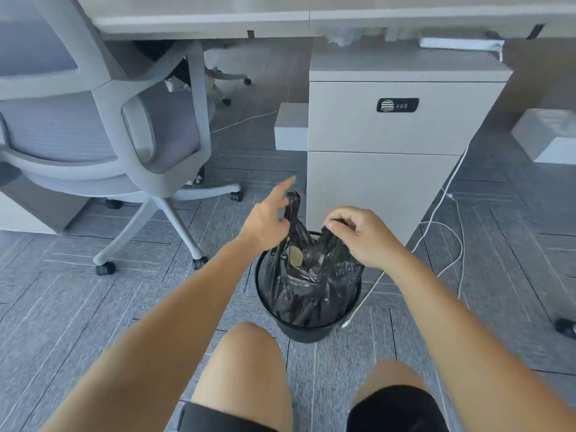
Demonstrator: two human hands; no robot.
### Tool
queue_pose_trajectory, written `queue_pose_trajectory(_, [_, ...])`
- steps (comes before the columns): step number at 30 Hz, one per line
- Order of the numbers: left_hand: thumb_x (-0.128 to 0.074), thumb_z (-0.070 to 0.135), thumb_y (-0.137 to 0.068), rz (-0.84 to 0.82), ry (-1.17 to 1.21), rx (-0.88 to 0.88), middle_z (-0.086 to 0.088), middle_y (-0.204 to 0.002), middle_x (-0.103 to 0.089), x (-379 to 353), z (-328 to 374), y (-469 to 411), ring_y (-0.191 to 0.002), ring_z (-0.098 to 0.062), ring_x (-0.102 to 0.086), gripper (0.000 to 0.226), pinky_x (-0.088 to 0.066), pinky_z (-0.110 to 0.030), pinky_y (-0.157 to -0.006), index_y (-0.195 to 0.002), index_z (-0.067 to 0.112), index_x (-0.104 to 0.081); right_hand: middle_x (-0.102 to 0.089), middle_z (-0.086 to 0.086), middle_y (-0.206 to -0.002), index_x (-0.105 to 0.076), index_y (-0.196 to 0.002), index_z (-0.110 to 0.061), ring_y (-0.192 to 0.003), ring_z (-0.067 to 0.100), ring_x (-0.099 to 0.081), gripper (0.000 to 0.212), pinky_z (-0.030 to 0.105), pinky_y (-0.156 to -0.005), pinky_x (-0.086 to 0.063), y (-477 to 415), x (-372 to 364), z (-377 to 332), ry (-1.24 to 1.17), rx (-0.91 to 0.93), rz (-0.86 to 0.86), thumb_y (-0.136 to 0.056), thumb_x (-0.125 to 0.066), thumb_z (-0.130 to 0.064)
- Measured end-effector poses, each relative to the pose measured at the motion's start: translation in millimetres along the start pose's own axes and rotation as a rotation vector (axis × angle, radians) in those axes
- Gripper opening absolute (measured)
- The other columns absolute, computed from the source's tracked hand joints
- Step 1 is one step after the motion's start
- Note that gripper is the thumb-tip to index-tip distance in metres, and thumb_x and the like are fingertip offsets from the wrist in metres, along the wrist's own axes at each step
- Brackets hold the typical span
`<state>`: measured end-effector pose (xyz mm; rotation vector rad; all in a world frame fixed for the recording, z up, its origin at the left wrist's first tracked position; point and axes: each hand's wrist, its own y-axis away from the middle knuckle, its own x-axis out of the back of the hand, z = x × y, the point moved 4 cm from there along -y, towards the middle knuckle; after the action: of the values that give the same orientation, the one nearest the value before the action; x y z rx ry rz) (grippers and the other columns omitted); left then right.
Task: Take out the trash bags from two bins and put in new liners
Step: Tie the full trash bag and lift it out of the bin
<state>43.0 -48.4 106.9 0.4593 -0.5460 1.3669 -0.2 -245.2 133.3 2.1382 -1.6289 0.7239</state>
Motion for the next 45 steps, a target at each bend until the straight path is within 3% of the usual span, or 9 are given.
queue_pose_trajectory(6, [-0.075, 0.021, -0.085, 0.396, 0.187, 0.214, 0.001, -0.106, -0.054, 7.4, -34.6, 11.7, -0.082, -0.009, -0.062, 0.055, -0.045, -0.022, -0.061, -0.129, 0.018, -0.042, -0.075, -0.004, -0.084, -0.062, -0.097, -0.01, -0.062, 0.019, -0.056, 0.014, 0.028, -0.059, -0.05, 4.8, -7.7, 16.9, -0.224, -0.12, 0.079, -0.1, -0.053, -0.02])
queue_pose_trajectory(10, [-0.064, 0.049, -0.077, 0.135, 0.234, 0.429, -0.009, -0.146, -0.041, -4.4, -68.7, 16.3, -0.132, -0.027, -0.042, 0.086, -0.037, -0.046, -0.106, -0.149, 0.016, -0.03, -0.074, 0.006, -0.104, -0.06, -0.108, -0.013, -0.104, 0.016, -0.069, 0.018, 0.039, -0.096, -0.054, 7.6, -13.7, 32.0, -0.591, -0.269, 0.089, -0.091, -0.065, -0.008])
queue_pose_trajectory(16, [-0.071, 0.069, -0.071, -0.15, -0.068, 0.397, 0.001, -0.164, -0.006, -31.8, -72.1, 5.3, -0.15, -0.032, 0.005, 0.122, -0.013, -0.06, -0.115, -0.157, 0.022, 0.003, -0.077, -0.001, -0.095, -0.066, -0.101, -0.019, -0.103, 0.016, -0.071, 0.023, 0.03, -0.089, -0.057, 10.4, -15.8, 29.9, -0.468, -0.202, 0.012, -0.094, -0.057, 0.002])
queue_pose_trajectory(20, [-0.049, 0.057, -0.094, -0.107, -0.282, 0.213, 0.001, -0.16, -0.024, -45.4, -54.9, -13.3, -0.147, -0.03, -0.013, 0.07, -0.023, -0.056, -0.114, -0.151, 0.022, -0.028, -0.073, -0.002, -0.101, -0.074, -0.104, -0.018, -0.097, 0.017, -0.069, 0.015, 0.037, -0.093, -0.054, 7.5, -14.6, 24.9, -0.169, -0.132, -0.005, -0.091, -0.068, -0.013])
queue_pose_trajectory(23, [-0.043, 0.034, -0.101, -0.113, -0.237, 0.096, -0.009, -0.117, -0.058, -55.1, -43.4, -16.6, -0.119, -0.033, -0.05, 0.023, -0.038, -0.051, -0.1, -0.116, 0.018, -0.048, -0.055, -0.007, -0.131, -0.073, -0.096, -0.033, -0.121, 0.015, -0.05, 0.019, 0.03, -0.102, -0.043, 3.5, -19.6, 11.0, 0.015, 0.003, -0.04, -0.088, -0.072, -0.016])
queue_pose_trajectory(27, [-0.043, 0.0, -0.091, -0.269, -0.228, -0.024, -0.017, -0.098, -0.064, -65.1, -35.0, -8.3, -0.091, -0.036, -0.062, 0.024, -0.048, -0.041, -0.076, -0.113, 0.007, -0.048, -0.035, -0.004, -0.155, -0.078, -0.097, -0.037, -0.143, 0.018, -0.02, 0.019, 0.039, -0.113, -0.031, -16.9, -28.6, 4.7, 0.164, 0.079, -0.039, -0.085, -0.076, -0.023])
queue_pose_trajectory(33, [-0.046, 0.003, -0.09, -0.32, -0.24, -0.113, -0.017, -0.096, -0.064, -64.2, -12.3, 5.6, -0.089, -0.032, -0.062, 0.017, -0.05, -0.039, -0.075, -0.103, 0.0, -0.058, -0.066, -0.002, -0.1, -0.077, -0.105, -0.021, -0.086, 0.011, -0.061, 0.019, 0.023, -0.078, -0.045, -39.5, -43.6, 24.2, -0.062, -0.082, 0.187, -0.087, -0.073, -0.018])
queue_pose_trajectory(41, [-0.062, 0.003, -0.081, -0.378, -0.124, -0.105, -0.001, -0.086, -0.058, -43.7, -31.5, 16.2, -0.067, -0.019, -0.049, 0.031, -0.041, -0.024, -0.063, -0.089, 0.025, -0.042, -0.05, 0.002, -0.07, -0.052, -0.082, -0.017, -0.058, 0.018, -0.043, 0.016, 0.027, -0.049, -0.032, -35.2, -81.3, 71.2, -0.197, -0.513, 0.164, -0.089, -0.06, -0.006])
queue_pose_trajectory(45, [-0.049, -0.018, -0.07, -0.304, -0.244, -0.312, 0.01, -0.077, -0.055, -34.8, -38.7, 18.6, -0.077, -0.019, -0.058, 0.05, -0.044, -0.039, -0.089, -0.061, 0.031, -0.05, -0.051, 0.003, -0.066, -0.057, -0.065, -0.02, -0.059, 0.018, -0.042, 0.028, 0.026, -0.05, -0.029, -33.0, -99.2, 70.5, -0.161, -0.582, -0.123, -0.09, -0.057, -0.007])
